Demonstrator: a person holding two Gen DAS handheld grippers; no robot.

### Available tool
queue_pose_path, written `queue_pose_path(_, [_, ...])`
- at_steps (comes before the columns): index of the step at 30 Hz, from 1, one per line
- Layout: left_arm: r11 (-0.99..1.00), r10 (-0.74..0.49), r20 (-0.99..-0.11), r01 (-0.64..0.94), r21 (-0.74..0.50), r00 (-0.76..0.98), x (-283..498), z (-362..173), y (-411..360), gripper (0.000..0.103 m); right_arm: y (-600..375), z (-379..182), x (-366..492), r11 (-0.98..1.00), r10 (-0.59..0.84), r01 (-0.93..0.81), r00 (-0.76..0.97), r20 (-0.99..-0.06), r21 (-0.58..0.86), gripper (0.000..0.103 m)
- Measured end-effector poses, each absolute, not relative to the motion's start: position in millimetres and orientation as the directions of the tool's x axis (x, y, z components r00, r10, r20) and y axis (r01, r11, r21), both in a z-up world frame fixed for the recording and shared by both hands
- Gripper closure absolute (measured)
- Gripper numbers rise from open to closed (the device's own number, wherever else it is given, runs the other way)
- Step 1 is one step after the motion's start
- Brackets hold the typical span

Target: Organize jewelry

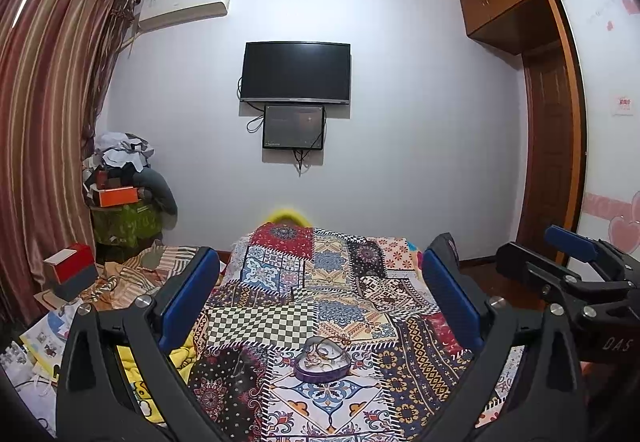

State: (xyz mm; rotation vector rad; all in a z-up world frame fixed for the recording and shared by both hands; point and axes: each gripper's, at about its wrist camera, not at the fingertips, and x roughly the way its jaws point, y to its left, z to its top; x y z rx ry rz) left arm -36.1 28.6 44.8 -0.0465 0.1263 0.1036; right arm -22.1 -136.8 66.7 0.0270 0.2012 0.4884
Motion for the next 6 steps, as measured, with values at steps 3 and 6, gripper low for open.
queue_pose_path(3, [0.993, 0.098, -0.133, -0.105, -0.046, 0.986, -35.5, 43.6, 31.3, 0.002, -135.7, 66.9, -21.3, 0.883, 0.468, -0.463, 0.864, -0.186, 0.073, 0.000])
queue_pose_path(6, [0.992, 0.111, -0.136, -0.118, -0.045, 0.984, -34.3, 42.0, 33.7, 0.002, -134.9, 66.4, -20.9, 0.883, 0.468, -0.463, 0.864, -0.188, 0.071, 0.000])
